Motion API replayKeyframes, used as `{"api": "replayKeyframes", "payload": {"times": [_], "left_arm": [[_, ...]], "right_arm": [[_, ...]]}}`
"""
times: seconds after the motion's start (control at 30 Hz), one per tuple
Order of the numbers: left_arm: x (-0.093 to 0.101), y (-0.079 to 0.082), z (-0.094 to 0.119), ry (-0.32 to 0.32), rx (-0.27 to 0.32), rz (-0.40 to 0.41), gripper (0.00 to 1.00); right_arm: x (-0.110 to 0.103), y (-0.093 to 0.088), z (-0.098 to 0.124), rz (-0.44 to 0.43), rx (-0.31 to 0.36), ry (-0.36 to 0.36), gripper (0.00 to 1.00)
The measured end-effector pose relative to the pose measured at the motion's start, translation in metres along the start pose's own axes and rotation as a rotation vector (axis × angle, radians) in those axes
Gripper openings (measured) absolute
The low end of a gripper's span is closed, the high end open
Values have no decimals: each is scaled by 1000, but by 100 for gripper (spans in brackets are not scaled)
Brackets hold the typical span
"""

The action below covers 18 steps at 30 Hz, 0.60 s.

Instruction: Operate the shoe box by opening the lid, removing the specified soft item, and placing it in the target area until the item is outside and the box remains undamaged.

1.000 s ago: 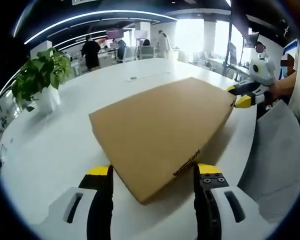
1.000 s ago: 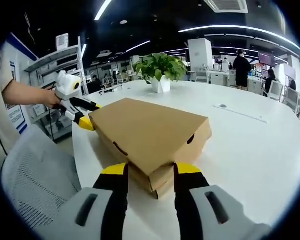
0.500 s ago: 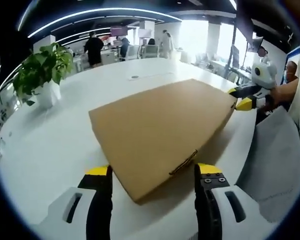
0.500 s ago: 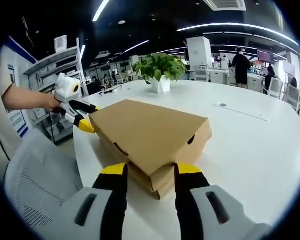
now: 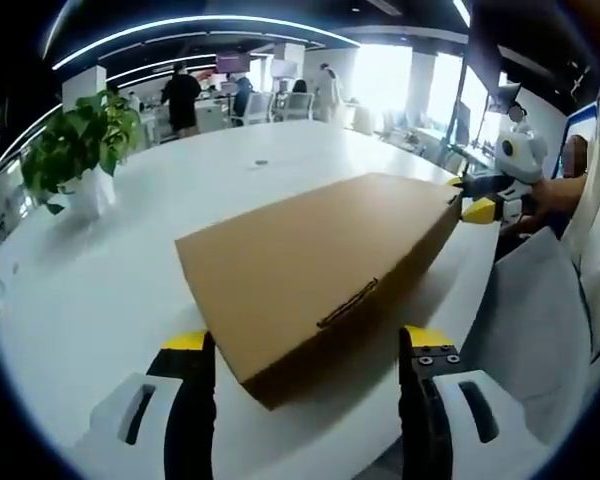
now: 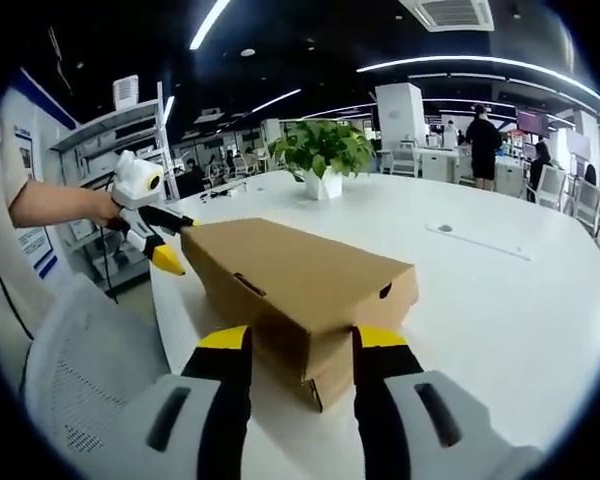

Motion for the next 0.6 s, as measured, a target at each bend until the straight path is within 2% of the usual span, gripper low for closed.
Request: {"api": "replayKeyframes", "payload": {"times": [0.27,0.5,0.6], "left_arm": [[2,13,10,7,39,16,76],[3,31,19,16,82,19,78],[3,37,20,25,79,6,79]], "right_arm": [[0,17,4,-12,42,-7,40],[0,38,6,25,83,-4,45],[1,45,6,37,91,-5,47]]}}
Point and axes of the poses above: the point that each gripper's makers call its tool centre point, and the gripper's own axes: z roughly backward along the fingers, x roughly to its right, y roughly out of its top, the point moved 3 cm from there along z, roughly backward along the fingers, and after that the axes turned 1 degree about -x, right-handed, at the moved point
